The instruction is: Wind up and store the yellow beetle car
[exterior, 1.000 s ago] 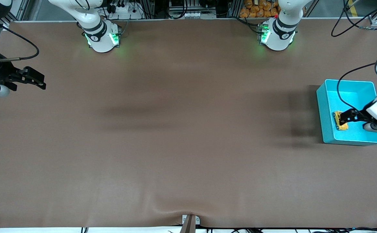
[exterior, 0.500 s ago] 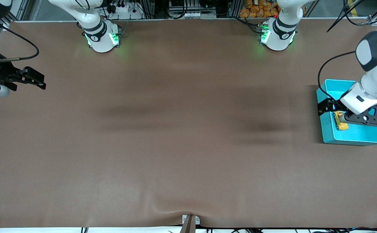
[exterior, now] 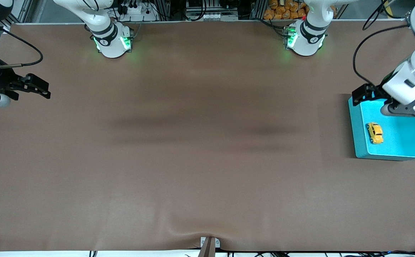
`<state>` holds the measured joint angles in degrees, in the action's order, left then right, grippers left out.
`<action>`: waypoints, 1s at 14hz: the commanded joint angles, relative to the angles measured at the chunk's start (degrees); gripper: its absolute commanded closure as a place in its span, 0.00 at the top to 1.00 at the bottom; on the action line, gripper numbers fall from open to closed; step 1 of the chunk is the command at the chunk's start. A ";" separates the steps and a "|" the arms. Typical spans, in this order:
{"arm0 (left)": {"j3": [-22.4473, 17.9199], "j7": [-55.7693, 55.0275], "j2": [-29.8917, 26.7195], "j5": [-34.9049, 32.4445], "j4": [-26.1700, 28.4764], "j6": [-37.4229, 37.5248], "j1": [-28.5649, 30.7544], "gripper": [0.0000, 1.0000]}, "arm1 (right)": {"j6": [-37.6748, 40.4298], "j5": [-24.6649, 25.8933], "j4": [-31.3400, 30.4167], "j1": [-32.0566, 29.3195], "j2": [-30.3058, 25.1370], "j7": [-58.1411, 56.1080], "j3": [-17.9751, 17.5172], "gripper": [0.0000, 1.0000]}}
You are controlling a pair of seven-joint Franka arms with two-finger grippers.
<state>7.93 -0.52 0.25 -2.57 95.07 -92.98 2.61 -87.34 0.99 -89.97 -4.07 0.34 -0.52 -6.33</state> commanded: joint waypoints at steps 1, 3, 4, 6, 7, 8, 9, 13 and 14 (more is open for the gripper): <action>-0.90 -0.71 -2.26 1.33 -2.25 3.24 -0.94 1.00 | -0.20 0.51 -1.17 -0.06 -1.13 0.61 -0.08 1.00; -1.86 -0.79 -2.97 1.34 -2.86 4.47 -2.86 1.00 | -0.11 0.60 -1.17 -0.06 -1.13 0.61 -0.08 1.00; -3.43 -0.80 -2.80 1.07 -4.17 6.56 -4.87 1.00 | -0.03 0.60 -1.17 -0.06 -1.13 0.61 -0.08 1.00; -5.03 -0.71 -2.10 0.90 -5.94 8.25 -7.35 1.00 | 0.06 0.60 -1.17 -0.06 -1.13 0.61 -0.08 1.00; -4.86 -0.71 -2.19 1.24 -6.03 8.42 -7.09 1.00 | 0.06 0.60 -1.17 -0.06 -1.13 0.61 -0.08 1.00; -4.77 -0.27 -2.27 1.33 -6.03 8.51 -6.48 1.00 | 0.06 0.60 -1.17 -0.06 -1.13 0.61 -0.08 1.00; -4.77 -0.01 -2.27 1.33 -6.12 8.69 -6.21 1.00 | 0.06 0.60 -1.17 -0.06 -1.13 0.61 -0.08 1.00; -4.77 1.31 -2.36 1.42 -6.03 8.78 -6.21 1.00 | 0.24 0.60 -1.17 -0.06 -1.13 0.61 -0.08 1.00; -4.77 1.31 -2.36 1.60 -6.03 8.78 -6.21 1.00 | 0.06 0.68 -0.91 0.11 -1.13 0.78 -0.17 1.00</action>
<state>3.38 -0.03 -2.33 -2.43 90.30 -85.47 -3.63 -87.09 1.00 -90.02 -4.07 0.34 -0.52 -6.33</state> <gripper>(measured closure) 0.000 0.000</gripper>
